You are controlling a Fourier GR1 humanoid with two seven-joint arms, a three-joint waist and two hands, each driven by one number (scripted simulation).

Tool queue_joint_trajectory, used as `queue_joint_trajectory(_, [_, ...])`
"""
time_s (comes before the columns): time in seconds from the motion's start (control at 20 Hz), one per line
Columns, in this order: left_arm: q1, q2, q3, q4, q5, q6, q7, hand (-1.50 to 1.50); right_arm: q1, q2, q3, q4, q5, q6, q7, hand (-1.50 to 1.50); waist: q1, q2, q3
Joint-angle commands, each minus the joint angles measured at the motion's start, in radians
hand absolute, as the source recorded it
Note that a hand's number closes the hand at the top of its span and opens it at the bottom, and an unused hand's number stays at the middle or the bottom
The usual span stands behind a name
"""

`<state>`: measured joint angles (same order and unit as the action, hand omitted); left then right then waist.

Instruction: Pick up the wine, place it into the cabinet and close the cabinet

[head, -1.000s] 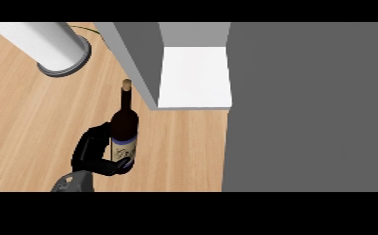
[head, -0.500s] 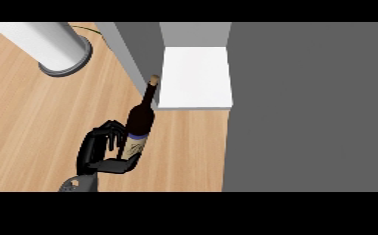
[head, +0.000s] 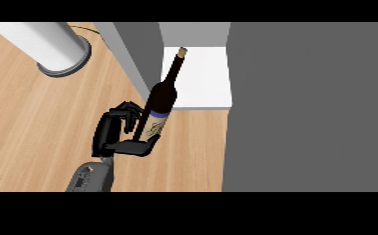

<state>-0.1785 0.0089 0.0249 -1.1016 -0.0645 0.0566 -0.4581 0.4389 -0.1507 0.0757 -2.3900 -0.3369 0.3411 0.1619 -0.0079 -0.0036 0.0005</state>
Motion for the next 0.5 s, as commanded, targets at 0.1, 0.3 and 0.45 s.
queue_joint_trajectory(0.1, [-0.077, -0.009, -0.122, -0.096, 0.006, 0.132, 0.197, 1.50, 0.026, 0.012, 0.013, -0.171, -0.059, -0.064, 0.109, -1.50, -0.002, 0.000, 0.000])
queue_joint_trajectory(0.3, [-0.199, -0.009, -0.154, 0.016, -0.042, 0.195, 0.233, 1.50, 0.009, 0.002, -0.019, -0.109, -0.057, -0.021, 0.050, -1.50, -0.008, 0.003, 0.000])
queue_joint_trajectory(0.45, [-0.253, -0.008, -0.215, 0.029, -0.060, 0.268, 0.295, 1.50, -0.001, -0.015, -0.044, -0.101, -0.099, -0.021, 0.070, -1.50, -0.014, 0.003, 0.000])
